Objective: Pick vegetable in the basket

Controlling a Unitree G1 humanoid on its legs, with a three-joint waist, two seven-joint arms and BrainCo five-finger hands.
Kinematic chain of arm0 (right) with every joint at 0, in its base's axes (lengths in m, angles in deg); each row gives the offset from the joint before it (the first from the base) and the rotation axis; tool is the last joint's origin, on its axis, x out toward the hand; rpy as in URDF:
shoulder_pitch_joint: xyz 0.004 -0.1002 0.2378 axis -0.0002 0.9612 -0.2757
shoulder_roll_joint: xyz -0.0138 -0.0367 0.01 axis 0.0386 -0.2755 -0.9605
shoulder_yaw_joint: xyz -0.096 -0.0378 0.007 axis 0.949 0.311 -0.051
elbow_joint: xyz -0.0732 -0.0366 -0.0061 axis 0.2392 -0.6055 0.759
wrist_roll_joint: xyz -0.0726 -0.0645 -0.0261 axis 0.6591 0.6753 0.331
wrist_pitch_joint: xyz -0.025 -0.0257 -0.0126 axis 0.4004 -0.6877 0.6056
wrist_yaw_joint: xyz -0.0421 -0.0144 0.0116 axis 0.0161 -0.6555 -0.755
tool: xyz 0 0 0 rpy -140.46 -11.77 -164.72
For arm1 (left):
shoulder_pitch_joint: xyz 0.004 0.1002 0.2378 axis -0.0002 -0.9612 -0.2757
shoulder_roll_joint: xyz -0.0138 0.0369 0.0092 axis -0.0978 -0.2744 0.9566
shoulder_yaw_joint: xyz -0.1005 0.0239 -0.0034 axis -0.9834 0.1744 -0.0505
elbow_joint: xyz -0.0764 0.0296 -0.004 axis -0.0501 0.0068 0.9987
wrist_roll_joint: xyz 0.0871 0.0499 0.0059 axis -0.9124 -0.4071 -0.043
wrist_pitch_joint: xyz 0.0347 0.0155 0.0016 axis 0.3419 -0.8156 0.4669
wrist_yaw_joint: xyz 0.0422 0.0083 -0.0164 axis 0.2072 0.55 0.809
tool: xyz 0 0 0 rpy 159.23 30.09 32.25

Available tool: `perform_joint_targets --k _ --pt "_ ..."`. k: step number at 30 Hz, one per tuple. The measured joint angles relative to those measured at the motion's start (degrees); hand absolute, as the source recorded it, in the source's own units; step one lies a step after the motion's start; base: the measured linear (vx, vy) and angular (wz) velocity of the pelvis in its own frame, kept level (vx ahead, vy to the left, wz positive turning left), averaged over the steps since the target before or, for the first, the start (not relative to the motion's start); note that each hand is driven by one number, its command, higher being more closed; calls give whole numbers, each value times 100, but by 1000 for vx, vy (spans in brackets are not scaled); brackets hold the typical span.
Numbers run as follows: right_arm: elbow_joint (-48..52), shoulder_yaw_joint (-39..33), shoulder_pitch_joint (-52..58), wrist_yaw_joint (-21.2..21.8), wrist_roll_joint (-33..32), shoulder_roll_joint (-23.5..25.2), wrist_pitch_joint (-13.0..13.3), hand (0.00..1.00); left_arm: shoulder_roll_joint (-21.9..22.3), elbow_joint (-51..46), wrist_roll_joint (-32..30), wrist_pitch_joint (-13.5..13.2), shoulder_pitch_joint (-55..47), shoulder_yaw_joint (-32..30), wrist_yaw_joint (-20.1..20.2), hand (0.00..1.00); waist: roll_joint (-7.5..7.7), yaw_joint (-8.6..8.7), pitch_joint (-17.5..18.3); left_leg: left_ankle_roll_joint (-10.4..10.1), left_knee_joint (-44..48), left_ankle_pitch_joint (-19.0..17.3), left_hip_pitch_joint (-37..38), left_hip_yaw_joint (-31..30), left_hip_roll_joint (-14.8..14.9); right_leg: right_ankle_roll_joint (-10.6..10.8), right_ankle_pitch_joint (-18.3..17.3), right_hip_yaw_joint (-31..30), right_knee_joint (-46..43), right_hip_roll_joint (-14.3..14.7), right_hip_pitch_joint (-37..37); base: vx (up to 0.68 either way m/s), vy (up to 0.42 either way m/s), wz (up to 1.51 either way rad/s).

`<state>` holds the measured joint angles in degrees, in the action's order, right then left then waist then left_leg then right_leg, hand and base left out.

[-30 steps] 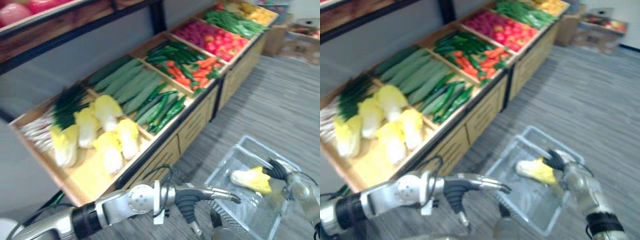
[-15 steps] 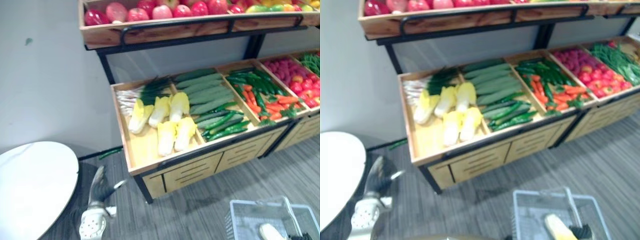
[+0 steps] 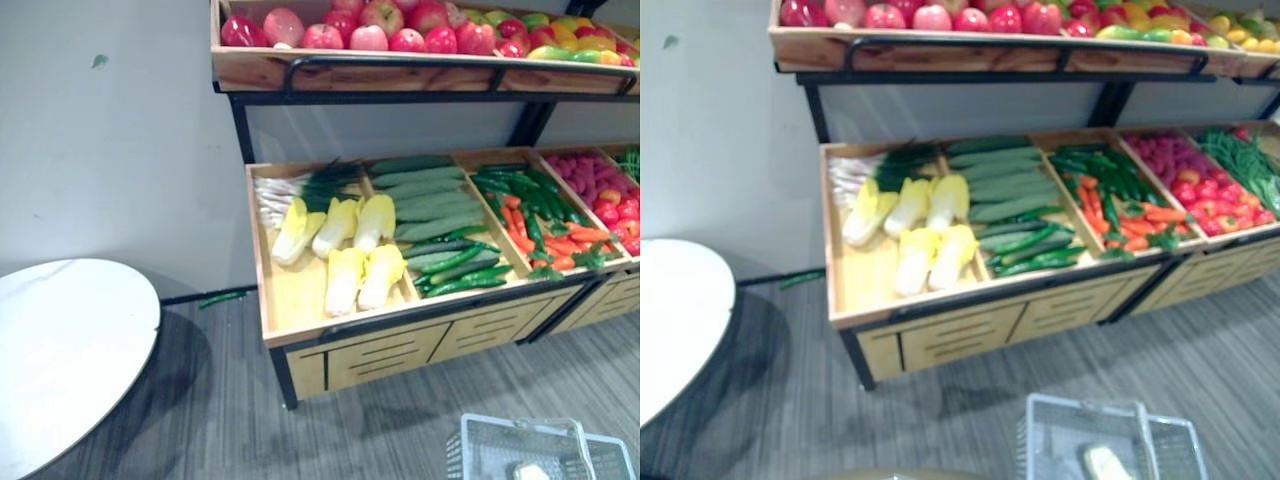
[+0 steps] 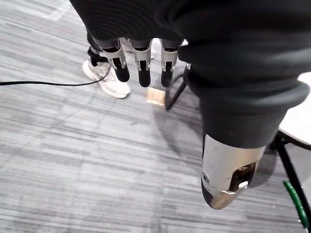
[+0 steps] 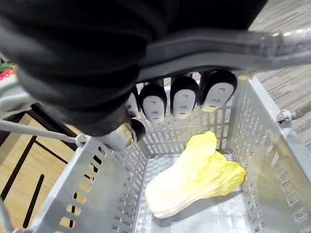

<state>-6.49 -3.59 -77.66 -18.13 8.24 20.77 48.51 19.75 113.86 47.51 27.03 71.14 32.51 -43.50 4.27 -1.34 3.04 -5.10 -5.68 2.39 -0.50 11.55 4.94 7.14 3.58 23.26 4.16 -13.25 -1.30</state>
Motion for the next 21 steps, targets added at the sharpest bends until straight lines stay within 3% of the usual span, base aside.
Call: perform_joint_targets --k 4,12,14,17,20,21 --pt "-23 179 -32 -32 -69 -8 6 100 157 204 8 25 -2 39 17 0 -3 77 -3 -9 -14 -4 41 9 2 32 -51 -8 -2 -2 -30 -22 -4 -1" --pt "-16 545 -61 -123 -201 -31 22 100 261 333 7 -39 -18 936 121 0 -4 142 -22 -66 -18 -81 223 317 56 37 -55 -328 -21 39 1 -2 -7 -19" --pt "4 623 -67 -124 -204 -54 42 100 263 332 -31 -69 -27 1184 168 0 -12 156 -86 -70 -9 -127 334 466 67 16 -68 -485 -97 42 25 11 4 -40" --pt "253 610 -162 -127 -224 -40 91 100 189 268 -238 -159 87 1650 283 0 63 281 -518 -51 463 -394 311 635 80 51 -291 -763 -867 -120 349 -17 33 -34" --pt "809 704 -271 -213 -217 134 142 100 -99 261 -406 -200 269 2113 294 0 96 280 -845 -13 951 -735 64 1190 198 132 28 -1426 -1047 -60 861 -76 48 -100" --pt "1060 911 -301 -229 -205 135 165 100 -148 292 -533 -200 304 2150 296 0 45 292 -952 10 1007 -783 77 1530 317 -15 473 -1620 -999 125 1072 -75 67 -121"
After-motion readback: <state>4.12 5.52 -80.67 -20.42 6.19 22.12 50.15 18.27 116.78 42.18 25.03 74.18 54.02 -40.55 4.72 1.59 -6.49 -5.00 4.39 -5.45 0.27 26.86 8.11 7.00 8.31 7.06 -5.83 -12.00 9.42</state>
